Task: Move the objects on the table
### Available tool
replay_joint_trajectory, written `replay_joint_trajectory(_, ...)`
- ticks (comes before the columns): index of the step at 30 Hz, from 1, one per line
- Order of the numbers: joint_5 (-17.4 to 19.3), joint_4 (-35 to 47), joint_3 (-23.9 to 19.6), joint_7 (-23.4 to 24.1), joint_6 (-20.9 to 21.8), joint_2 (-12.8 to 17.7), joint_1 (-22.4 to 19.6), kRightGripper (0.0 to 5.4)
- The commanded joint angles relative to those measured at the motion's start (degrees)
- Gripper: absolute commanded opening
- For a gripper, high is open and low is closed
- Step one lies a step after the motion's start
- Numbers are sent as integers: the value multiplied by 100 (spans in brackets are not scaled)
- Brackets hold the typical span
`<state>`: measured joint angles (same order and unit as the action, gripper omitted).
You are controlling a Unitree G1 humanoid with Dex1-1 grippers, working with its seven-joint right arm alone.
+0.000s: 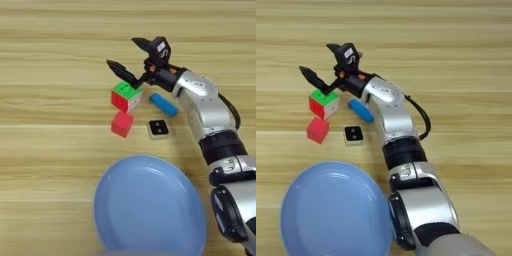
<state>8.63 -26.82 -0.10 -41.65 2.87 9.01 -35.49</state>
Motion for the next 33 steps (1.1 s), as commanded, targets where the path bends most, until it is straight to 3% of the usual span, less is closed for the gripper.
replay_joint_trajectory(1,155,661,-107,162,-25,116,-252,537)
replay_joint_trajectory(7,468,1758,-149,-184,-393,432,238,537)
replay_joint_trajectory(14,1293,3387,-28,-1515,-1108,1320,1239,537)
replay_joint_trajectory(22,1727,4342,174,-2505,-1584,2073,2104,537)
replay_joint_trajectory(27,1337,4545,564,-3161,-1436,2709,2746,537)
replay_joint_trajectory(33,846,4525,992,-3637,-1029,3063,2958,537)
